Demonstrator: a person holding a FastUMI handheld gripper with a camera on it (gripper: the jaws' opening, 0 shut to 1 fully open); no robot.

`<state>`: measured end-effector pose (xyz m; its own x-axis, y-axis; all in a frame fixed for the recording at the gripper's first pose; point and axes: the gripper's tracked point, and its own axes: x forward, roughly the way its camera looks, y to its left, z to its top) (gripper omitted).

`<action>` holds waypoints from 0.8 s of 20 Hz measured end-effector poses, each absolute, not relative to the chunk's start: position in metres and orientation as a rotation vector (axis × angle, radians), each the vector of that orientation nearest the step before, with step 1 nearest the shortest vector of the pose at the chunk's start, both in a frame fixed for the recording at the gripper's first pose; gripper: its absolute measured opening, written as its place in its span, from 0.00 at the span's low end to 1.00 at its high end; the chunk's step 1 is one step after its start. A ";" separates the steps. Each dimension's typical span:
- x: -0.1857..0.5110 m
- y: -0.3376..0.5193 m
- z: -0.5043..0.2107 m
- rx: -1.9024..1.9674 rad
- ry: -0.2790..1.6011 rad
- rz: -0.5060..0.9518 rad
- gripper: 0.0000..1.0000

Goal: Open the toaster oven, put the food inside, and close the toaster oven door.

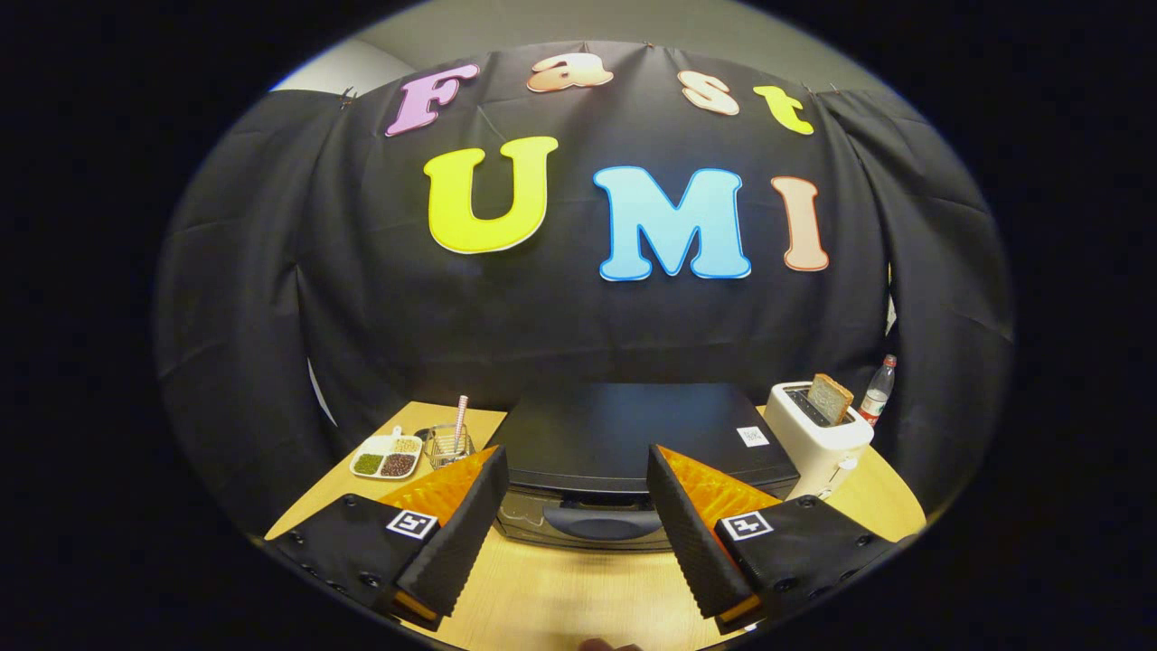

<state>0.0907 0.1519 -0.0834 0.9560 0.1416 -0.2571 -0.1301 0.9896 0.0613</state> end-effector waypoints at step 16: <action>0.147 0.141 -0.174 -0.010 0.380 0.011 0.98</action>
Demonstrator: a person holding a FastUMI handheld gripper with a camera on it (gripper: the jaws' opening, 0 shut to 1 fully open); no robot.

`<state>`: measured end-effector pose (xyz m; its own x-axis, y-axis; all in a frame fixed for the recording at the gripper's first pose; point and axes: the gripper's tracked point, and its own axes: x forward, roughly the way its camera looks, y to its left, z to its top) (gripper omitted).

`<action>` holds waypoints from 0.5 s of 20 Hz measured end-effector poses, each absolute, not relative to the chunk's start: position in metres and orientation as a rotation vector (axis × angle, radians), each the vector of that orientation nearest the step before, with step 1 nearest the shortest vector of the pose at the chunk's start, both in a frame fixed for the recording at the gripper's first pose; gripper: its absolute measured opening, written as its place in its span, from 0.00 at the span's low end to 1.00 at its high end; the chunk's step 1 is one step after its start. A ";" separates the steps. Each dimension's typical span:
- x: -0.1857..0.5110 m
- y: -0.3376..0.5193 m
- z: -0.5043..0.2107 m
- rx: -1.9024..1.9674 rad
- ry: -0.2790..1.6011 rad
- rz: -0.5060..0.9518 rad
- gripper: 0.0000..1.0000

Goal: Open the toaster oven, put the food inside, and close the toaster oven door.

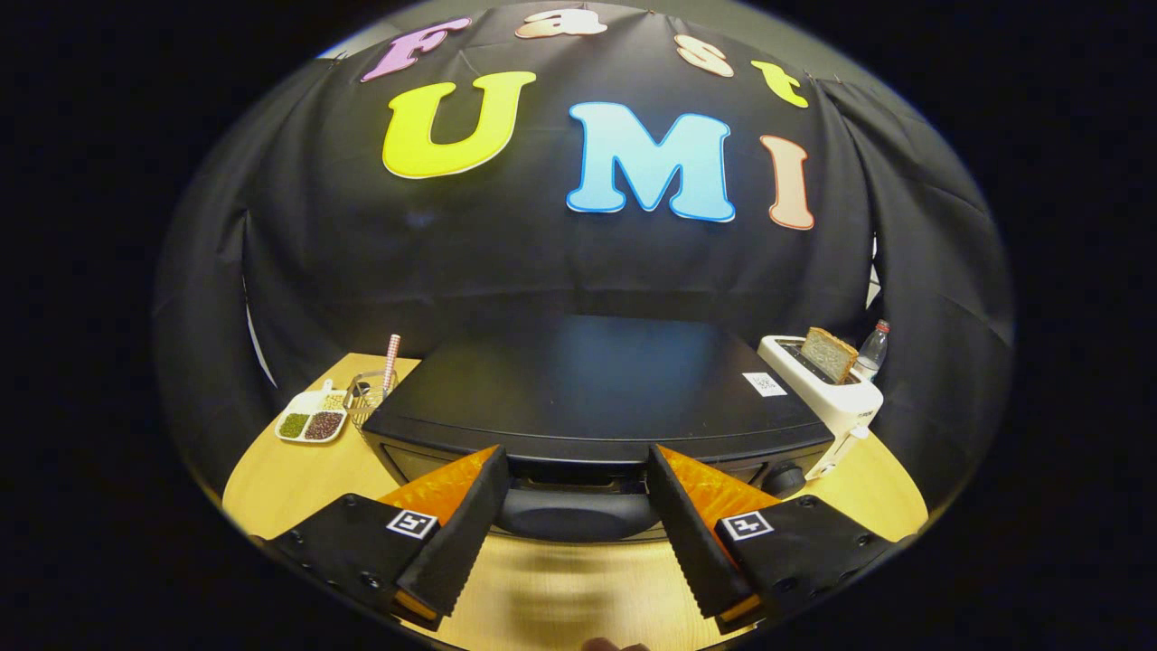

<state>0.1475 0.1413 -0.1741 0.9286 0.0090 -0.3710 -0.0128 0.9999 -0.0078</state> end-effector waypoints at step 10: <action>0.137 0.145 -0.178 0.020 0.472 0.020 0.98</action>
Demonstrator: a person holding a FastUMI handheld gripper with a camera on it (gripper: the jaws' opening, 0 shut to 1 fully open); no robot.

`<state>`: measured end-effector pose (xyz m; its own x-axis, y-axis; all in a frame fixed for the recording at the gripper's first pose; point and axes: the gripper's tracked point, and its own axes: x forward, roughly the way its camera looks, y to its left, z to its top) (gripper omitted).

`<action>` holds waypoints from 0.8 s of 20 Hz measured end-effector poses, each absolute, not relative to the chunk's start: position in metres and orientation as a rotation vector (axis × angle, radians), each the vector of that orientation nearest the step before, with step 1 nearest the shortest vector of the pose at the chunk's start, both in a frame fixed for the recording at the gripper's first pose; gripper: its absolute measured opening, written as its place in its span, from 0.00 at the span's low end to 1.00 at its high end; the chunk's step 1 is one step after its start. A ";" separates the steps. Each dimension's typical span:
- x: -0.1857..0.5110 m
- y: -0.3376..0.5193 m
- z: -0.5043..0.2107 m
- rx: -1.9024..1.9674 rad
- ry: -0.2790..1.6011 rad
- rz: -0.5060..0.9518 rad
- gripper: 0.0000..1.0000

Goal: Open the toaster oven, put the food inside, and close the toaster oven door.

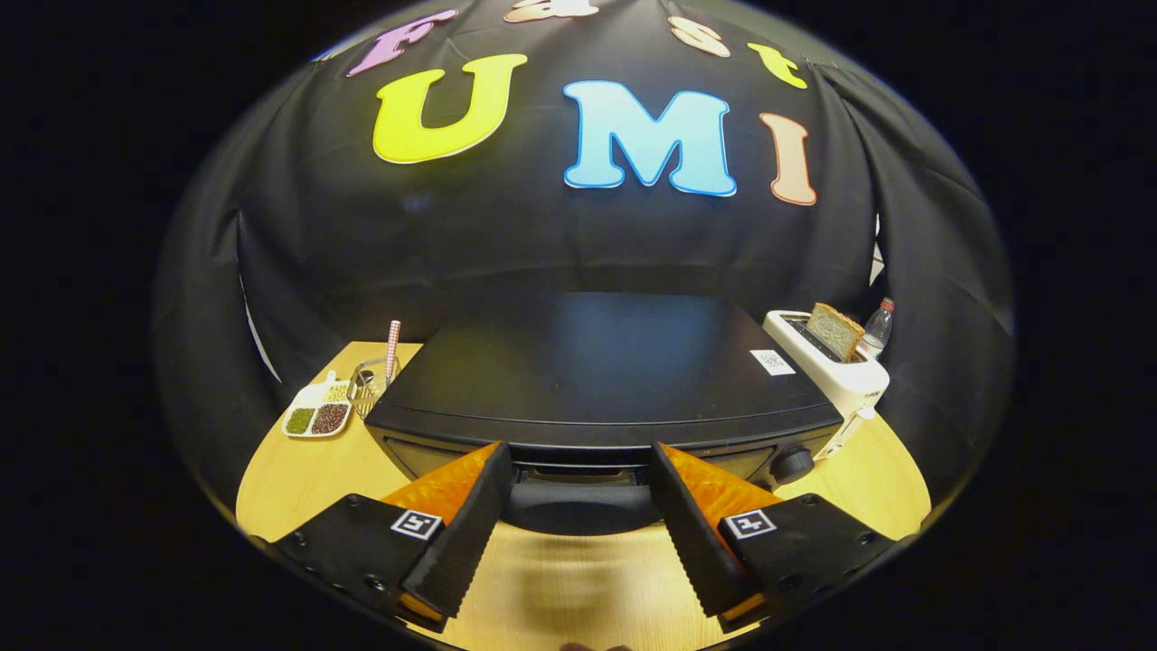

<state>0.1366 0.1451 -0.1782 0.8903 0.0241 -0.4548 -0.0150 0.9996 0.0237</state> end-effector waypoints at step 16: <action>0.095 0.148 -0.191 0.012 0.533 0.046 0.98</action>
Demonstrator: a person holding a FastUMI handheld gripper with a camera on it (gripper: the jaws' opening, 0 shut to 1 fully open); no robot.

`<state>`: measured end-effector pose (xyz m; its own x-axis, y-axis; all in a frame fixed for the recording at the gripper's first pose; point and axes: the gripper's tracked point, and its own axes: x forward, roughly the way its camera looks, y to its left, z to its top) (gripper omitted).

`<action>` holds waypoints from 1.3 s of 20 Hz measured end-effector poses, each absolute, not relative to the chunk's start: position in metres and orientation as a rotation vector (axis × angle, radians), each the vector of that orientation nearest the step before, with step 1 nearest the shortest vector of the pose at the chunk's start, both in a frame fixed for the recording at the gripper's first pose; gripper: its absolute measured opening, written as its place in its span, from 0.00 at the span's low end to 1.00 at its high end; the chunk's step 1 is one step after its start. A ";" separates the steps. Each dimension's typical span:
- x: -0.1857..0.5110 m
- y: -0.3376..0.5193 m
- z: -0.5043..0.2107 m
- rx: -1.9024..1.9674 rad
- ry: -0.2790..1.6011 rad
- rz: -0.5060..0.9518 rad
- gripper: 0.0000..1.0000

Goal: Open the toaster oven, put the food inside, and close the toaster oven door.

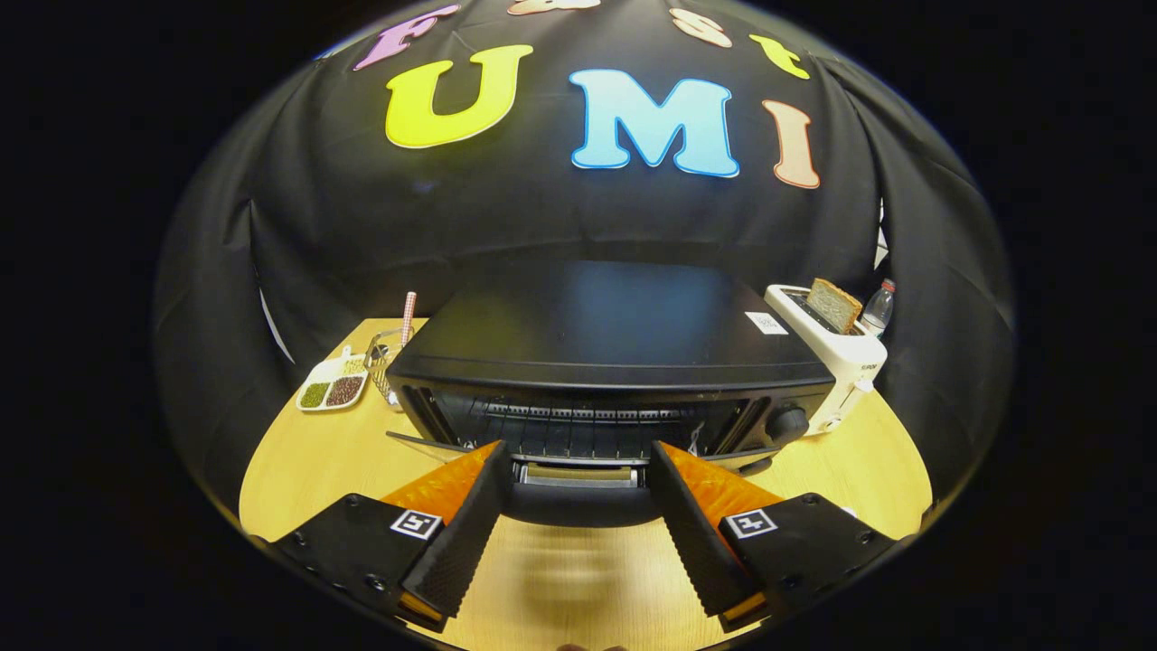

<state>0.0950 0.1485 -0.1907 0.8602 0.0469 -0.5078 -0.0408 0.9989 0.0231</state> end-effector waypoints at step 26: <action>-0.012 0.113 -0.270 -0.121 0.816 0.226 0.98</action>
